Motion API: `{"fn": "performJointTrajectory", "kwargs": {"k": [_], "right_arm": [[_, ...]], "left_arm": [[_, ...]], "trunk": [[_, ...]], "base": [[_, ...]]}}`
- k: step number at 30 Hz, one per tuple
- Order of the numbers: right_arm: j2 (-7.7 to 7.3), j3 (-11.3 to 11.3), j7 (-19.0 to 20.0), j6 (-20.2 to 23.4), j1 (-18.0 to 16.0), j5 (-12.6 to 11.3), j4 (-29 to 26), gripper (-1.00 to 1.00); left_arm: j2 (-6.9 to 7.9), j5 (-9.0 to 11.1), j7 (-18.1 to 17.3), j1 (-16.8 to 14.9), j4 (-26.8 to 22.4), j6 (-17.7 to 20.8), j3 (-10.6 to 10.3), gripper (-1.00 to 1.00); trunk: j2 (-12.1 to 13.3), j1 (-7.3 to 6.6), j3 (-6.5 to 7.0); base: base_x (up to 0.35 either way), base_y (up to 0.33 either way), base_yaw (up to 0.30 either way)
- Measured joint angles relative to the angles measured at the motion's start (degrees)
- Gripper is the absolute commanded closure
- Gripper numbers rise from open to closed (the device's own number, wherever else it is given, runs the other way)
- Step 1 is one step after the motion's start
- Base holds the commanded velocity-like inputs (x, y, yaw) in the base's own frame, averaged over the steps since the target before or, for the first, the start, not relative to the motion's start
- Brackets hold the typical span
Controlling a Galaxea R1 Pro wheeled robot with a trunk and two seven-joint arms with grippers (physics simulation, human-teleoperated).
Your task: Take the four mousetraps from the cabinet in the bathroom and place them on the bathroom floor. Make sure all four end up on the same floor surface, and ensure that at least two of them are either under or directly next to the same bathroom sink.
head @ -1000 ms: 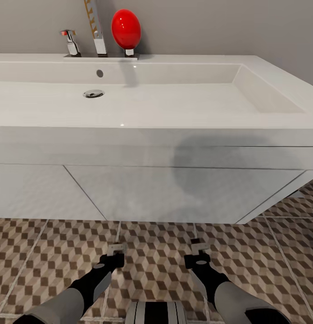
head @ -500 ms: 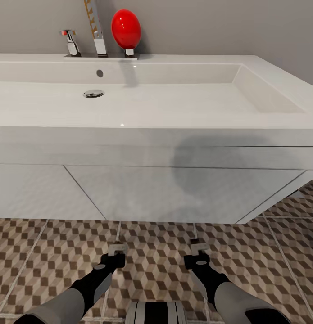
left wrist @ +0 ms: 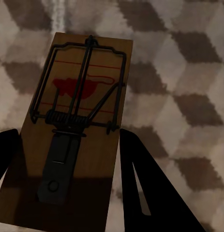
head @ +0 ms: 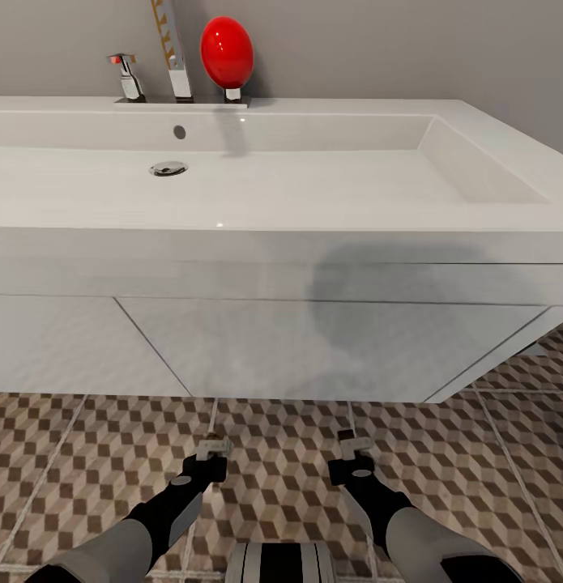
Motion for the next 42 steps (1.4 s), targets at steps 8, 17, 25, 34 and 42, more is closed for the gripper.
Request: {"fn": "performJointTrajectory", "kwargs": {"k": [8,17,25,34,42], "right_arm": [[-0.05,-0.1,0.1,-0.2,0.0,-0.1,0.0,1.00],[-0.05,-0.1,0.1,-0.3,0.0,-0.1,0.0,1.00],[-0.05,-0.1,0.1,-0.3,0.0,-0.1,0.0,1.00],[-0.05,-0.1,0.1,-0.3,0.0,-0.1,0.0,1.00],[-0.05,-0.1,0.1,-0.3,0.0,-0.1,0.0,1.00]], "left_arm": [[0.05,0.0,0.0,0.0,0.0,0.0,0.0,1.00],[0.15,0.1,0.1,0.0,0.0,-1.6,0.1,1.00],[0.10,0.1,0.1,0.0,0.1,-3.4,0.1,1.00],[0.07,0.1,0.1,0.0,0.1,-3.4,0.1,1.00],[0.05,0.1,0.1,0.0,0.1,-3.3,0.0,1.00]], "trunk": [[0.0,0.00,0.00],[0.0,-0.01,0.00],[0.0,0.00,0.00],[0.0,0.00,0.00],[0.0,0.00,0.00]], "base": [[0.000,0.000,0.000],[0.127,0.000,0.000],[0.025,0.000,0.000],[0.002,0.000,0.000],[0.000,0.000,0.000]]}}
